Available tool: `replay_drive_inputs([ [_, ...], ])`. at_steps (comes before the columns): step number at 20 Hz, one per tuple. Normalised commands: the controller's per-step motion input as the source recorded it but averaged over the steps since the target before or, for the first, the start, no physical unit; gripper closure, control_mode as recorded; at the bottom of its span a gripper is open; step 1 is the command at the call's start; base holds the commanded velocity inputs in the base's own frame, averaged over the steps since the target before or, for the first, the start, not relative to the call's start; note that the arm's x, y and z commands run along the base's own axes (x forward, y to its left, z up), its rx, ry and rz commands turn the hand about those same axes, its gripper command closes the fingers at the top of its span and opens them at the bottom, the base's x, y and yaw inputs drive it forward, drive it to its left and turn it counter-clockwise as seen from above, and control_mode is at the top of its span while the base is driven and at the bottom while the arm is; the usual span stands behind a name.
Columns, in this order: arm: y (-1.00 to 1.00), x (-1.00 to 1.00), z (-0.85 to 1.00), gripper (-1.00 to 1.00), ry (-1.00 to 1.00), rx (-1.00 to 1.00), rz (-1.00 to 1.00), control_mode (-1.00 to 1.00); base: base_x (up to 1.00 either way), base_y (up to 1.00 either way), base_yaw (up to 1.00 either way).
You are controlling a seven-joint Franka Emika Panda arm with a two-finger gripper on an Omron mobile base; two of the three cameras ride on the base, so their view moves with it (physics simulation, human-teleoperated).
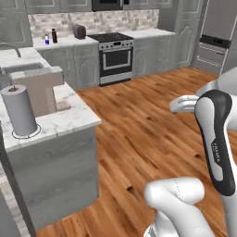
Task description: Place the drinks on the dining counter in a tight cluster.
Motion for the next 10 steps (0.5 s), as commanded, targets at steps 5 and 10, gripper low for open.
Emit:
replay_drive_inputs([
  [5,0.0,0.0,0.0,-1.0,0.0,0.0,0.0,1.0,1.0,-1.0,0.38],
  [10,0.0,0.0,0.0,-1.0,0.0,0.0,0.0,1.0,1.0,-1.0,0.37],
])
